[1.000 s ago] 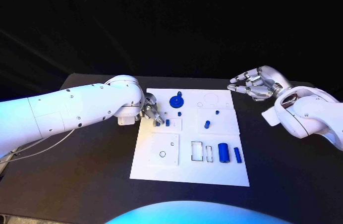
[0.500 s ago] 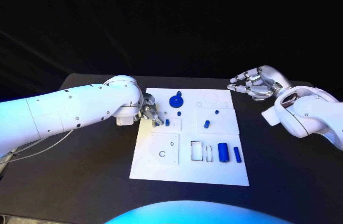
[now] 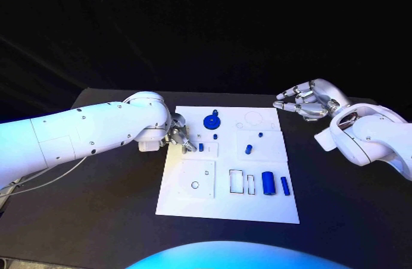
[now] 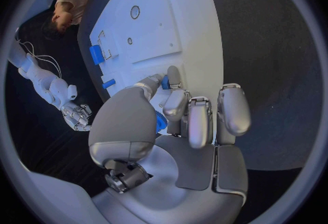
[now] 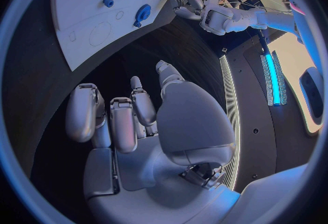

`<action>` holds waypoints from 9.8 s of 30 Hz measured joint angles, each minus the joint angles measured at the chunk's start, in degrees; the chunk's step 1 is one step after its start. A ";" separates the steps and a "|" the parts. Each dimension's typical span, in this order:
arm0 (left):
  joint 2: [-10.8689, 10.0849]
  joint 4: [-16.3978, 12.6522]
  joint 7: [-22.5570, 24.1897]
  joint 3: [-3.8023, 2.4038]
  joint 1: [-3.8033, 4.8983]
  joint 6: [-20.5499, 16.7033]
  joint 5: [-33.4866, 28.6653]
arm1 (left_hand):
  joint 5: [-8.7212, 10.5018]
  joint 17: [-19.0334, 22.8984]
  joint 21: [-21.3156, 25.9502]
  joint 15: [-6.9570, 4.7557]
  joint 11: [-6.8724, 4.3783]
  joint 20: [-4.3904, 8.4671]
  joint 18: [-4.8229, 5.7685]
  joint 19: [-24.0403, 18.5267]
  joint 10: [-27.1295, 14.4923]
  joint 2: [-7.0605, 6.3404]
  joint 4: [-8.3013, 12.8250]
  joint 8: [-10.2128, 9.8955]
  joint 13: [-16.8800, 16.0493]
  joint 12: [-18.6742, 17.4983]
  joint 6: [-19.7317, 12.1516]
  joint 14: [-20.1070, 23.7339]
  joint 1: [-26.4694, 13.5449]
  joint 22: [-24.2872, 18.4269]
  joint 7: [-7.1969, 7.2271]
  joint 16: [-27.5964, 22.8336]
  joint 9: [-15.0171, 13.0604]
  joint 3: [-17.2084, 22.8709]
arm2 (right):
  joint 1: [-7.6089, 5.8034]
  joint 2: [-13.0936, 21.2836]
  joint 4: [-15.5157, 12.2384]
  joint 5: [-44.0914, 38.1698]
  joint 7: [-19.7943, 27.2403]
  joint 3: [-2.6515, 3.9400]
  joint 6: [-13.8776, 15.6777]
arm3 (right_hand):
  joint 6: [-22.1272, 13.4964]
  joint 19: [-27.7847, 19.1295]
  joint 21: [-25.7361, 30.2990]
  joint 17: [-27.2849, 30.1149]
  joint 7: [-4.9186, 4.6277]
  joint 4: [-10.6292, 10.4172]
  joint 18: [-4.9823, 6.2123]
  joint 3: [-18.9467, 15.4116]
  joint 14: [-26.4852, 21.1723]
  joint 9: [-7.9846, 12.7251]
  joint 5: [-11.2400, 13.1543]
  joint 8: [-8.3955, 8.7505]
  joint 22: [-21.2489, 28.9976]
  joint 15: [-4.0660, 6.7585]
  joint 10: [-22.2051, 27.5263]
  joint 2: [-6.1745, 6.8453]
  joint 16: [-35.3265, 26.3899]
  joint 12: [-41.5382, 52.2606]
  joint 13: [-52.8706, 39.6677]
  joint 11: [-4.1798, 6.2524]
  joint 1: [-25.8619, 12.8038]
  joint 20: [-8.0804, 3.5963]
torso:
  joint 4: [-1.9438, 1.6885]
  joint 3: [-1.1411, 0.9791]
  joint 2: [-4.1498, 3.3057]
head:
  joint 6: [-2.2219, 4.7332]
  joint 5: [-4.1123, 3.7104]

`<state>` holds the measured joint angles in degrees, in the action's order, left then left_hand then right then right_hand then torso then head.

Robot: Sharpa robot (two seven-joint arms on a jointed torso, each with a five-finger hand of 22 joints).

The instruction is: Assemble the parts on the task board

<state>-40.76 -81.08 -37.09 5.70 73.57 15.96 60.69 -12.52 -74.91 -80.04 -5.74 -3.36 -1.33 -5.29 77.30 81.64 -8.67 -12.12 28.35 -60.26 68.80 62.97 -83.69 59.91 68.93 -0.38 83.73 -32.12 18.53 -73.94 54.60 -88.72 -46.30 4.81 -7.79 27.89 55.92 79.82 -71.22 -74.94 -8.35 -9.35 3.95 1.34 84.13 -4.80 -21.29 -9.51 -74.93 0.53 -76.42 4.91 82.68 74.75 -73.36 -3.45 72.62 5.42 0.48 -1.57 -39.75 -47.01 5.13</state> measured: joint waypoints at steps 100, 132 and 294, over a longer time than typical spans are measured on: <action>4.65 1.85 26.96 -0.42 -5.92 -28.16 28.79 | -0.44 25.35 20.27 6.22 7.80 -4.92 -4.08 -20.57 -19.89 -1.35 -2.22 -18.77 56.23 -51.23 -2.77 9.08 30.77 -28.08 -6.46 -8.42 24.33 -4.41 | 0.62 -0.21 -0.06 0.21 1.46 0.00 1.38 | -0.53 -1.95 5.02 0.03 0.30 -0.64 0.89 -0.64 -0.21 0.01 -2.35 -0.89 0.01 0.20 7.67 -0.75 -3.54 -11.76 12.91 0.29 0.75 -0.31 | 0.11 -0.04 -0.09 | 2.15 -1.93; 5.66 2.56 27.64 -0.54 -6.02 -28.09 27.51 | -0.44 24.29 16.87 6.27 7.74 -4.91 -4.08 -19.03 -17.21 -1.91 -1.68 -20.54 56.42 -54.28 -1.49 7.50 30.67 -24.51 -6.94 -6.62 25.31 0.88 | 0.67 -0.41 0.04 -0.17 1.44 0.00 1.22 | -0.56 -1.94 5.23 -0.01 0.29 -0.70 0.88 -0.70 -0.20 0.01 -3.01 -0.89 0.03 0.20 7.62 -0.75 -3.54 -11.76 13.05 0.25 0.75 -0.31 | 0.08 -0.07 -0.05 | 1.70 -2.03; -1.65 -0.68 25.69 -4.52 -6.59 -21.72 20.55 | -0.44 32.70 17.36 7.20 9.11 -5.43 -4.08 -22.22 -14.23 -5.05 2.64 -24.63 55.95 -62.84 -1.48 9.67 26.31 -26.79 -8.61 -8.21 28.01 8.68 | 1.14 -0.41 0.18 -0.26 1.74 0.00 1.21 | -0.70 -1.94 5.44 0.00 0.33 -0.86 0.88 -0.85 -0.20 0.01 -3.00 -1.11 0.06 0.20 7.15 -0.75 -3.77 -11.75 12.85 0.20 0.75 -0.31 | 0.07 -0.04 -0.04 | 1.13 -1.34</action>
<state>-42.41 -81.75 -11.40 1.18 66.98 -5.77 81.23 -12.96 -42.21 -62.68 1.46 5.75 -6.75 -9.37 55.08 67.41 -13.73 -9.48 3.72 -4.31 5.95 61.49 -74.01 86.21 42.14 -8.99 75.52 -4.10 27.21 -72.81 54.19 -88.53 -46.56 6.55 -7.79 29.10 55.22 77.88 -65.78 -74.93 -8.01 -10.21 4.82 0.49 83.93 -4.79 -24.30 -10.62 -74.87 0.73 -69.28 4.16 78.91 63.00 -60.51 -3.25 73.37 5.12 0.54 -1.61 -39.79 -45.88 3.79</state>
